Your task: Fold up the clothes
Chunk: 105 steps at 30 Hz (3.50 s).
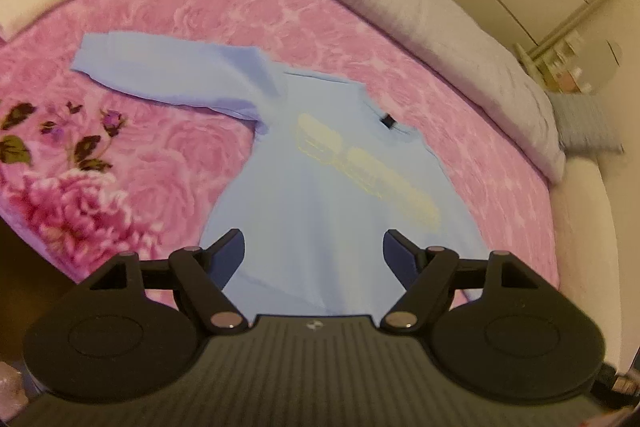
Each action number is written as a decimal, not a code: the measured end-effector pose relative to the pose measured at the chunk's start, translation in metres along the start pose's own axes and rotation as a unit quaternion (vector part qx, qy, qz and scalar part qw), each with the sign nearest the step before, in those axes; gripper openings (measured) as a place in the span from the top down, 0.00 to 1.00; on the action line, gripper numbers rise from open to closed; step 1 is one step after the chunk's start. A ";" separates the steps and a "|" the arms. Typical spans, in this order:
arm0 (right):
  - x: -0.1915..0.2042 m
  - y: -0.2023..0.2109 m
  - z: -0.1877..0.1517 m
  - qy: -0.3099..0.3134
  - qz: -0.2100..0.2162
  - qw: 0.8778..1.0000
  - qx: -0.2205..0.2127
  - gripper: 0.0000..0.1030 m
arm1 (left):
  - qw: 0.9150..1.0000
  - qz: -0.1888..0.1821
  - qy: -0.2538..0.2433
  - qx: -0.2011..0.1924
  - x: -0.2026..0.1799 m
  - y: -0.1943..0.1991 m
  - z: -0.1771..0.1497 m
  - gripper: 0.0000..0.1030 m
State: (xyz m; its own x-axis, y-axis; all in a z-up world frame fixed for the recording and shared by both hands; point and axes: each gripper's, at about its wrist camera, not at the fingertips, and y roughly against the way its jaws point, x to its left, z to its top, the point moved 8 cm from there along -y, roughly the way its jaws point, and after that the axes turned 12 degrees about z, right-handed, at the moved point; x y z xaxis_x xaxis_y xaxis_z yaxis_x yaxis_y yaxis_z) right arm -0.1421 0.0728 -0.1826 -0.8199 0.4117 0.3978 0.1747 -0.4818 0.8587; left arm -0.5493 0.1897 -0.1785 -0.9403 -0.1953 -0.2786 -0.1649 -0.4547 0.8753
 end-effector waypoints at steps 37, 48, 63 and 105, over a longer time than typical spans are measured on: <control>0.036 -0.238 0.045 -0.021 -0.122 0.989 0.078 0.14 | 0.911 0.032 0.369 -0.180 0.277 -0.202 0.128 0.94; -0.024 -0.211 0.059 -0.064 -0.101 0.991 0.054 0.14 | 0.972 -0.016 0.015 -0.233 0.049 -0.153 0.166 0.95; -0.119 -0.170 0.092 -0.140 -0.032 0.989 -0.023 0.16 | 0.981 -0.107 -0.161 0.026 -0.168 -0.225 -0.034 0.62; -0.076 -0.277 0.144 -0.067 0.021 0.990 -0.119 0.79 | 0.960 0.044 -0.253 0.114 -0.093 -0.275 -0.003 0.63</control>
State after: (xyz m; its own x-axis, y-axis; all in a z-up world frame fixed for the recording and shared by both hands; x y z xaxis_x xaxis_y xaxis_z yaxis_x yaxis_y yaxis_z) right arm -0.0499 0.2866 -0.4036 -0.7327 0.4778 0.4846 0.0606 -0.6634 0.7458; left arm -0.4160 0.3305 -0.3947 -0.9682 0.2491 -0.0229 -0.0854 -0.2431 0.9662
